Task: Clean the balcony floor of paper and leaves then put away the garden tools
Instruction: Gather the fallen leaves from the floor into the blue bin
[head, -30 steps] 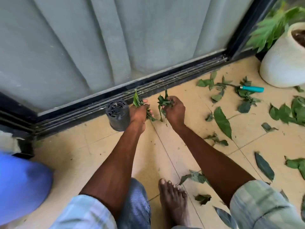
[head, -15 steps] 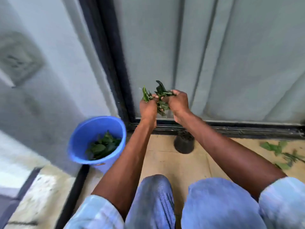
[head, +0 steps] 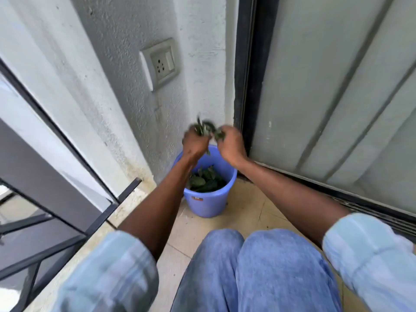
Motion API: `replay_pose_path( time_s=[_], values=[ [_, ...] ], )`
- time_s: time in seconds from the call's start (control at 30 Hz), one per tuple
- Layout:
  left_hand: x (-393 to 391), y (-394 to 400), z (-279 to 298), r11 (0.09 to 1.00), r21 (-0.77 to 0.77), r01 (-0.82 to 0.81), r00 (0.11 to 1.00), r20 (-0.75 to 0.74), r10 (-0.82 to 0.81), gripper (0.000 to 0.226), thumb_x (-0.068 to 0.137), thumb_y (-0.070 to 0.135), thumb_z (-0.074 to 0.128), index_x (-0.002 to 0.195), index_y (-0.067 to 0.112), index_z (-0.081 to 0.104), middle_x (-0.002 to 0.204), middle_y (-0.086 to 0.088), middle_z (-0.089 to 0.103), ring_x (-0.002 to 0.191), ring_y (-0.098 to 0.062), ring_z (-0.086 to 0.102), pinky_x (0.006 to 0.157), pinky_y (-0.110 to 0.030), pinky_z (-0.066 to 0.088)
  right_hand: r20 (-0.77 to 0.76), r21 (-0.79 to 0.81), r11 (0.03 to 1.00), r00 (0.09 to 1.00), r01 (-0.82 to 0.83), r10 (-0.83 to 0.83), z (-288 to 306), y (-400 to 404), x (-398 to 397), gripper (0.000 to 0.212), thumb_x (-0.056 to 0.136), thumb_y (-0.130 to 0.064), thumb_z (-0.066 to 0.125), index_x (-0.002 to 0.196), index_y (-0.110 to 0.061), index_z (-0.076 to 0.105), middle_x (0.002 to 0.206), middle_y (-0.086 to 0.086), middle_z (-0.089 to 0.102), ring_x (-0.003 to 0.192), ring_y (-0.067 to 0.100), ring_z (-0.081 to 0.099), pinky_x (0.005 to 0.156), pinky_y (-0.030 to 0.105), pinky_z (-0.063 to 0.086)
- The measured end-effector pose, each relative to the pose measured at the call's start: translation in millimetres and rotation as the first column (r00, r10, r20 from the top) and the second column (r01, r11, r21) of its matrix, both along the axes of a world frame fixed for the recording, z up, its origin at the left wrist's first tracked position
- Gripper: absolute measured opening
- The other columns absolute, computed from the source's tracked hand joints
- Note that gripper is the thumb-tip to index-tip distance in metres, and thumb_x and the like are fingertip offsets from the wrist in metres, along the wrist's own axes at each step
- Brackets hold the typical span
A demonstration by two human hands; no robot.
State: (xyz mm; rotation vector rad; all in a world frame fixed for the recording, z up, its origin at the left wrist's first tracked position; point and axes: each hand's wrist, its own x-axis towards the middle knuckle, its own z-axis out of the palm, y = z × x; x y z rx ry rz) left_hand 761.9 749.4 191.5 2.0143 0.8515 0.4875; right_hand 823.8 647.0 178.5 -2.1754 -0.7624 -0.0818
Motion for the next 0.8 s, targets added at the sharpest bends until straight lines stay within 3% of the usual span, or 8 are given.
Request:
replay_pose_path(
  time_s=[0.07,0.1,0.2,0.27,0.37,0.5,0.67,0.8],
  values=[
    [-12,7,-37,0.997,0.019,0.077,0.869,-0.492,-0.058,0.073,0.080,0.041,0.065,0.141,0.011,0.039,0.140,-0.023,0.043,0.133,-0.041,0.037,0.107,-0.047,0.038,-0.125,-0.484,0.859,0.985,-0.168,0.122,-40,-3,-1,0.042,0.073,-0.028,0.075,0.108,-0.010,0.060,0.112,0.015,0.064,0.112,0.033,0.057,0.085,0.039,0.047],
    [-19,10,-47,0.996,0.041,0.079,0.842,-0.537,-0.044,0.077,0.082,0.034,0.066,0.147,0.011,0.031,0.144,-0.023,0.036,0.137,-0.041,0.030,0.111,-0.045,0.032,-0.159,-0.549,0.814,0.980,-0.189,0.120,-52,-5,-2,0.054,0.072,-0.032,0.079,0.115,-0.009,0.056,0.120,0.014,0.061,0.119,0.033,0.052,0.090,0.039,0.046],
    [-24,13,-56,0.997,0.071,0.026,0.949,-0.316,-0.002,0.066,0.080,0.015,0.062,0.142,0.006,0.040,0.138,-0.023,0.048,0.130,-0.038,0.045,0.106,-0.039,0.039,-0.182,-0.406,0.893,0.975,-0.193,0.127,-61,-8,-2,0.069,0.078,-0.024,0.077,0.136,-0.003,0.047,0.141,0.016,0.049,0.131,0.029,0.046,0.105,0.036,0.040],
    [-24,6,-53,1.000,0.008,-0.015,0.989,-0.149,0.016,0.062,0.081,0.009,0.058,0.141,0.004,0.043,0.136,-0.022,0.053,0.125,-0.035,0.052,0.100,-0.037,0.043,-0.175,-0.335,0.925,0.976,-0.181,0.127,-56,-13,-1,0.063,0.081,-0.018,0.073,0.137,-0.003,0.049,0.141,0.015,0.051,0.130,0.026,0.048,0.106,0.030,0.037],
    [-15,-25,-44,0.999,-0.045,-0.010,1.000,0.023,0.011,0.060,0.081,0.006,0.053,0.141,0.005,0.045,0.135,-0.018,0.055,0.118,-0.033,0.056,0.095,-0.036,0.046,-0.116,-0.193,0.979,0.992,-0.066,0.044,-44,-33,7,0.039,0.081,-0.014,0.069,0.119,-0.003,0.065,0.122,0.016,0.064,0.114,0.027,0.059,0.092,0.026,0.041],
    [17,-90,-33,0.997,-0.033,0.076,0.985,0.157,-0.070,0.039,0.081,0.006,0.052,0.119,0.007,0.061,0.115,-0.011,0.066,0.107,-0.026,0.060,0.092,-0.030,0.043,-0.002,-0.038,0.991,0.992,0.126,-0.126,-28,-85,16,0.019,0.079,-0.004,0.064,0.097,0.001,0.070,0.100,0.017,0.069,0.096,0.031,0.063,0.084,0.033,0.047],
    [49,-213,-43,0.949,-0.093,0.302,0.937,0.214,-0.277,0.036,0.078,0.003,0.052,0.111,0.008,0.065,0.101,-0.009,0.069,0.095,-0.023,0.063,0.086,-0.027,0.044,0.037,0.042,0.903,0.903,0.427,-0.428,-24,-206,10,0.022,0.079,0.004,0.055,0.093,-0.001,0.071,0.097,0.015,0.070,0.090,0.028,0.065,0.082,0.031,0.049],
    [42,-340,-52,0.801,-0.092,0.592,0.798,0.209,-0.565,0.029,0.082,0.001,0.051,0.104,0.009,0.068,0.102,-0.012,0.071,0.098,-0.027,0.065,0.087,-0.032,0.047,0.054,0.038,0.719,0.717,0.694,-0.695,-32,-338,-34,0.026,0.076,0.007,0.055,0.094,-0.001,0.072,0.098,0.015,0.071,0.093,0.029,0.066,0.086,0.029,0.045]
  ],
)
